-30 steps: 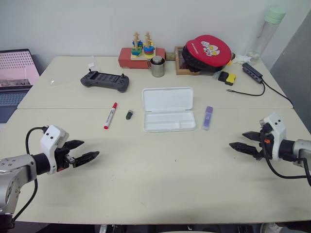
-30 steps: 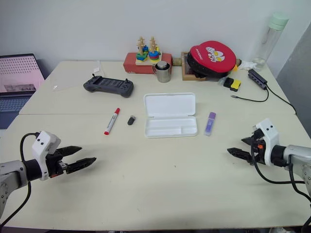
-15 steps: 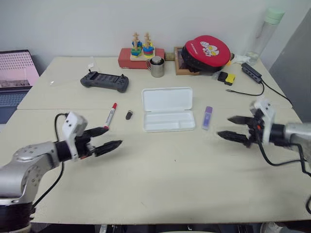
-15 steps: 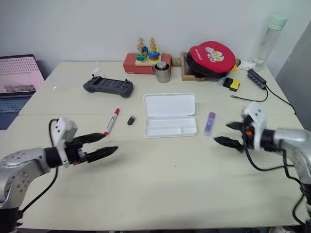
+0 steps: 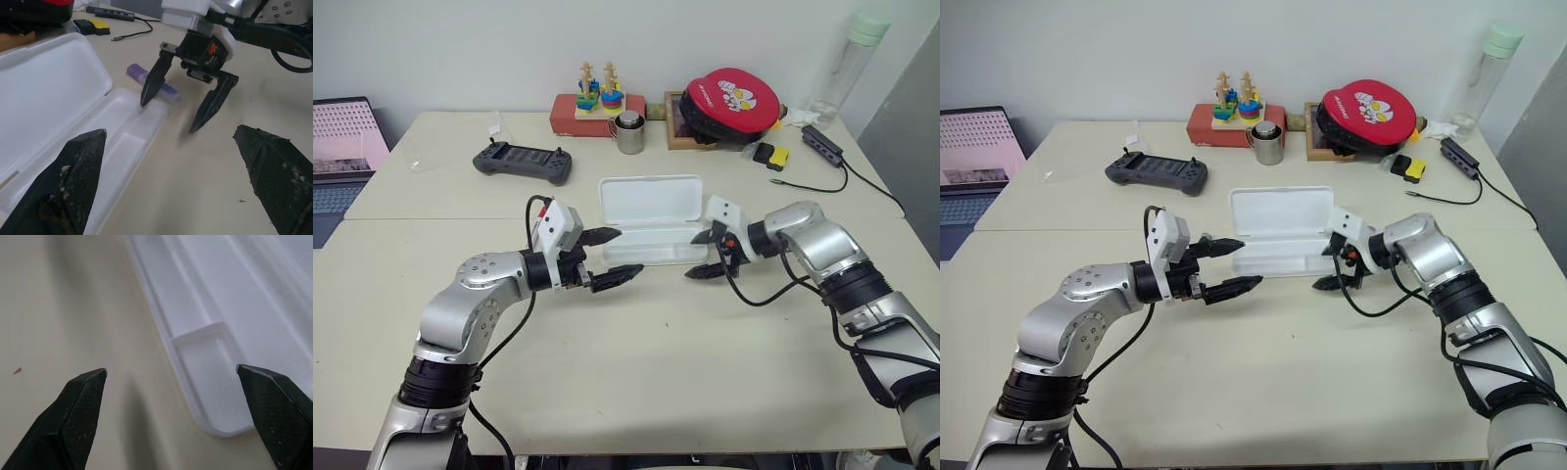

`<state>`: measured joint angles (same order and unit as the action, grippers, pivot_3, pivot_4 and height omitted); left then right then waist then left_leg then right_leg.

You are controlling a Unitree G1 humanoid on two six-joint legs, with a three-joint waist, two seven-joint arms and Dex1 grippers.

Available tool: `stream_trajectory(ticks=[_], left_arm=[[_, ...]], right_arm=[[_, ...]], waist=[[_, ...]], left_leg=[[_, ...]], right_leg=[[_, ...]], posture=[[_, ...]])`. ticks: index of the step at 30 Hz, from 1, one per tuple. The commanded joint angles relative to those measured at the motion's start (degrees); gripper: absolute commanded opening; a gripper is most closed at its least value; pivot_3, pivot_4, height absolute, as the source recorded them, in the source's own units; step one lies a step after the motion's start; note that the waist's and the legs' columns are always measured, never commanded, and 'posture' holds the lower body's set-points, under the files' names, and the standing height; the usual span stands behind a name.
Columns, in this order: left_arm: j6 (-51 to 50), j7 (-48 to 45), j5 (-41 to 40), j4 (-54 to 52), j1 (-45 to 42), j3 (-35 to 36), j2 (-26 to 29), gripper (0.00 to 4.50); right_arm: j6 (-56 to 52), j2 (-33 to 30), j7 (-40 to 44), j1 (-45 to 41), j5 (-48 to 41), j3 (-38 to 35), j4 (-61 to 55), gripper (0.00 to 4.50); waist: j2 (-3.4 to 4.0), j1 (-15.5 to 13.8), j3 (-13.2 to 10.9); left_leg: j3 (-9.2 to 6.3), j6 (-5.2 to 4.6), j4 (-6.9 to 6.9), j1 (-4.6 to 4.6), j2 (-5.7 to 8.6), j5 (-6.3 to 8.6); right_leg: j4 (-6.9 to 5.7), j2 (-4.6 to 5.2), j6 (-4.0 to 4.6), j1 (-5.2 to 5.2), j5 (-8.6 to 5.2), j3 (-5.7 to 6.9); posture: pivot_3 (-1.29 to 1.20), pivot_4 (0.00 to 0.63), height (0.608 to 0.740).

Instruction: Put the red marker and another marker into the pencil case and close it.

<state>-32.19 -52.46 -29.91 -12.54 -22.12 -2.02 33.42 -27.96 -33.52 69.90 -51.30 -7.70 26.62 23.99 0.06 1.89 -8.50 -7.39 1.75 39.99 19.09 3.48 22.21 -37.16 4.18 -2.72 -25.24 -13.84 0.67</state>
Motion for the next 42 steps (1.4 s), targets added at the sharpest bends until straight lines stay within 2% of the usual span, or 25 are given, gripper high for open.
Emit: stream_trajectory(ticks=[1,4,13,18,22,30,34,37,42], left_arm=[[1.46,0.44,0.55,-0.52,-1.03,0.06,-0.85,4.50],[1.47,0.49,0.75,-0.74,-0.80,-0.19,-1.43,4.50],[3.09,-0.24,1.85,1.38,-1.70,0.18,-1.31,4.50],[3.55,-0.83,2.19,1.92,-1.93,0.09,-0.93,4.50],[3.48,-1.31,2.09,1.79,-1.35,0.71,-0.33,4.50],[1.67,-1.53,0.41,-0.04,0.04,3.05,1.90,4.50],[-1.44,-1.48,-2.41,-4.71,5.17,7.22,5.27,4.50],[-3.72,-1.91,-4.54,-8.25,10.56,10.21,8.30,4.50],[-5.23,-1.26,-6.12,-10.76,13.62,11.44,9.63,4.50]], right_arm=[[1.78,1.04,0.90,0.17,2.50,0.41,0.58,4.45],[2.99,2.91,-0.42,0.11,4.81,0.47,3.65,3.99],[9.22,6.95,-1.45,-3.05,8.04,-1.57,11.39,2.02],[11.63,7.41,-0.36,-3.60,8.78,-2.36,12.59,0.82],[12.55,7.38,-0.36,-3.36,9.32,-2.89,12.52,0.05],[14.45,5.50,3.26,0.20,7.62,-4.07,3.60,0.05],[9.91,2.31,7.28,5.08,5.40,-3.77,-10.72,0.05],[5.64,1.14,6.95,8.32,5.24,-3.11,-19.41,0.05],[1.50,1.11,5.87,11.25,6.05,-1.07,-26.32,0.05]], waist=[[0.00,0.01,0.00],[0.00,0.01,0.01],[0.00,0.15,0.03],[0.00,0.18,0.03],[0.00,0.23,0.03],[0.00,0.34,0.02],[0.01,0.46,0.02],[0.01,0.58,0.02],[0.01,-0.08,0.02]], left_leg=[[-0.01,0.00,0.00,-0.01,-0.02,0.00],[0.02,0.01,0.03,-0.05,-0.02,0.00],[0.01,0.01,0.07,-0.10,-0.02,0.00],[0.01,0.01,0.07,-0.09,-0.01,0.00],[0.02,0.01,0.07,-0.09,-0.01,0.00],[0.00,0.01,0.06,-0.08,-0.01,0.00],[-0.02,0.01,0.03,-0.03,-0.03,0.00],[-0.04,0.02,-0.01,-0.02,-0.04,0.00],[-0.07,0.02,0.07,-0.03,-0.04,0.00]], right_leg=[[-0.01,-0.01,0.00,0.00,0.00,0.01],[-0.05,-0.01,0.00,0.03,0.00,-0.01],[-0.10,-0.02,0.00,0.06,0.00,-0.02],[-0.11,-0.01,0.00,0.05,0.00,-0.02],[-0.12,-0.01,0.00,0.04,0.00,-0.02],[-0.13,-0.01,0.00,0.03,0.00,-0.02],[-0.13,-0.01,0.00,-0.05,0.00,-0.05],[-0.11,-0.02,0.00,-0.06,0.00,-0.04],[-0.10,-0.03,0.00,0.03,0.00,-0.08]], posture=[[0.00,0.150,0.740],[0.00,0.150,0.740],[0.00,0.150,0.740],[0.00,0.150,0.740],[0.00,0.150,0.740],[0.00,0.150,0.740],[0.00,0.150,0.740],[0.00,0.150,0.740],[0.00,0.150,0.740]])
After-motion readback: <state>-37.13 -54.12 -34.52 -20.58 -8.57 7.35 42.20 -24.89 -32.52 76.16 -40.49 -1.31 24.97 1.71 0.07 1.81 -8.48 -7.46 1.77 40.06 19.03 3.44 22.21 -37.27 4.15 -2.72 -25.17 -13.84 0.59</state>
